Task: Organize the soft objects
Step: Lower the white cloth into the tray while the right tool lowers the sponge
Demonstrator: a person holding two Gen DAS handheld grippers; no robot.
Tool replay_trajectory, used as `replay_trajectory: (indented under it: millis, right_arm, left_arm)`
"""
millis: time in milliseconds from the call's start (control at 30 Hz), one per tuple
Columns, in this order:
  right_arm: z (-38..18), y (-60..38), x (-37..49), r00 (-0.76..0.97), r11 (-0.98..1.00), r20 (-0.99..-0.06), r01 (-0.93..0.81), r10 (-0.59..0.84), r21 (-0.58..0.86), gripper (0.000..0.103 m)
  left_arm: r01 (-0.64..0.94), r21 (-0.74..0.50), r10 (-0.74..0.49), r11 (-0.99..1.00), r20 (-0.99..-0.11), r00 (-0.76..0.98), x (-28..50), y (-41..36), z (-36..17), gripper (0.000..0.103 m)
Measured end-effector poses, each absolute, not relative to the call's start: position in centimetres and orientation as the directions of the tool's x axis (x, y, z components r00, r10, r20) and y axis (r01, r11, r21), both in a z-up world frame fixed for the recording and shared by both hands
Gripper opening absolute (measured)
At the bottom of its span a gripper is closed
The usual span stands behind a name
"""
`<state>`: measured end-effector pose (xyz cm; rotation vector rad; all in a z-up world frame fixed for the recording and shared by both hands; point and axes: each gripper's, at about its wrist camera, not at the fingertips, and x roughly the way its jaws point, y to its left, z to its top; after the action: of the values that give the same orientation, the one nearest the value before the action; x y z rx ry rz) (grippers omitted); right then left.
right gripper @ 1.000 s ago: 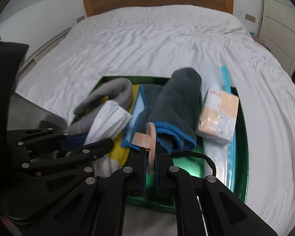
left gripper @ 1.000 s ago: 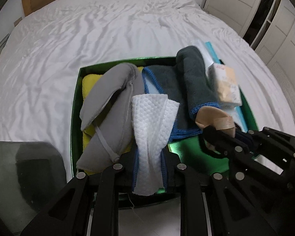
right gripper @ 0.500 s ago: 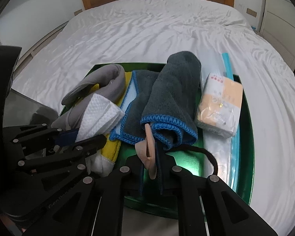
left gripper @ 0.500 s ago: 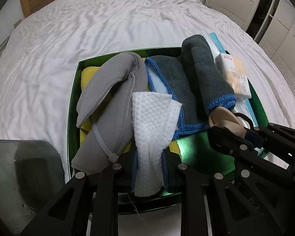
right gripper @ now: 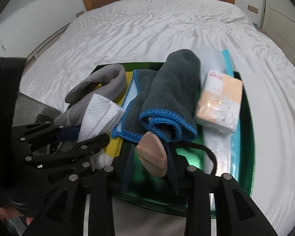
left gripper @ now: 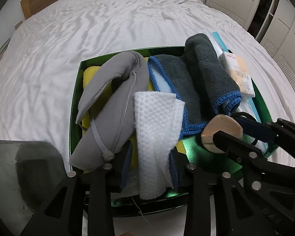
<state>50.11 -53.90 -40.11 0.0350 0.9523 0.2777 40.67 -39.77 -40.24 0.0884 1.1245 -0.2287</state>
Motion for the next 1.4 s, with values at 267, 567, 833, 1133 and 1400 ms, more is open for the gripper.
replay_trajectory:
  millis: [267,567,833,1133,1400]
  right_arm:
    - [-39.0,-53.7,49.2,0.565,0.967,-0.794,-0.231,0.224,0.108,0.035]
    - [-38.5,-53.1,48.8,0.58,0.974,-0.793,-0.217,0.187,0.072,0.035]
    - [-38.2,-53.4,48.7,0.586,0.977,-0.792,-0.208,0.17,0.055,0.037]
    - [-36.6,-53.8,48.0,0.612,0.981,-0.778,-0.192,0.144,0.031,0.045]
    - [-35.3,-54.0,47.1,0.631,0.985,-0.766,-0.171,0.12,0.014,0.053]
  left_arm:
    - [0.229,-0.045,-0.141,0.972,-0.897,0.42,40.7,-39.9,-39.6,0.031]
    - [0.223,-0.038,-0.133,0.974,-0.893,0.429,40.4,-39.7,-39.1,0.032]
    - [0.223,-0.037,-0.135,0.974,-0.887,0.441,39.7,-39.8,-38.6,0.033]
    - [0.219,-0.045,-0.145,0.975,-0.873,0.466,39.2,-39.5,-37.1,0.045]
    - [0.222,-0.049,-0.155,0.974,-0.857,0.492,38.9,-39.4,-36.0,0.047]
